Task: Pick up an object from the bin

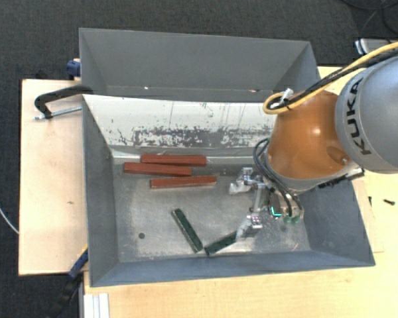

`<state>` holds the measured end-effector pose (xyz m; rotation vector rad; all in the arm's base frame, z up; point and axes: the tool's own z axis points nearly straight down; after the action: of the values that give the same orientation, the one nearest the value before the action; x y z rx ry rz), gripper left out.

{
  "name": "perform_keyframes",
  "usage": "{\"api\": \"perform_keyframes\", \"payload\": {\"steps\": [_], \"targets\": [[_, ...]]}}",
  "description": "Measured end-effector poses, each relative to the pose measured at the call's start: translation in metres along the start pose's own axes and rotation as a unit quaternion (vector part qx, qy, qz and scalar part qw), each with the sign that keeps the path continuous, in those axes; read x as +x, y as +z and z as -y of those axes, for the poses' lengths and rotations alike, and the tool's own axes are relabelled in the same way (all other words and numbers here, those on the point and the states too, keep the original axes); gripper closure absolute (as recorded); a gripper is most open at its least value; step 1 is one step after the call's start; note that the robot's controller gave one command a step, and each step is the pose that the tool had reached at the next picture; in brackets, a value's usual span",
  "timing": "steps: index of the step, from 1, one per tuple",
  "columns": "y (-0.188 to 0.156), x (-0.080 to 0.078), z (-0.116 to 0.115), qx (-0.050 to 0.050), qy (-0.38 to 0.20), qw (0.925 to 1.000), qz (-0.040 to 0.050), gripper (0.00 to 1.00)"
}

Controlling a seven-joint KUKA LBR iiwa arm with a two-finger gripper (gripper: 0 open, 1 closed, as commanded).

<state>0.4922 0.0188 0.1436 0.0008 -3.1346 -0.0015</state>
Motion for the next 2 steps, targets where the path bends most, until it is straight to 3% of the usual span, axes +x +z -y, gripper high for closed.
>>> {"api": "perform_keyframes", "payload": {"steps": [1,2], "targets": [[-0.004,-0.002,0.0,0.0,0.0,1.0,0.004,0.0],[0.068,-0.003,0.0,0.001,-0.136,0.9907,0.0013,1.0]]}}
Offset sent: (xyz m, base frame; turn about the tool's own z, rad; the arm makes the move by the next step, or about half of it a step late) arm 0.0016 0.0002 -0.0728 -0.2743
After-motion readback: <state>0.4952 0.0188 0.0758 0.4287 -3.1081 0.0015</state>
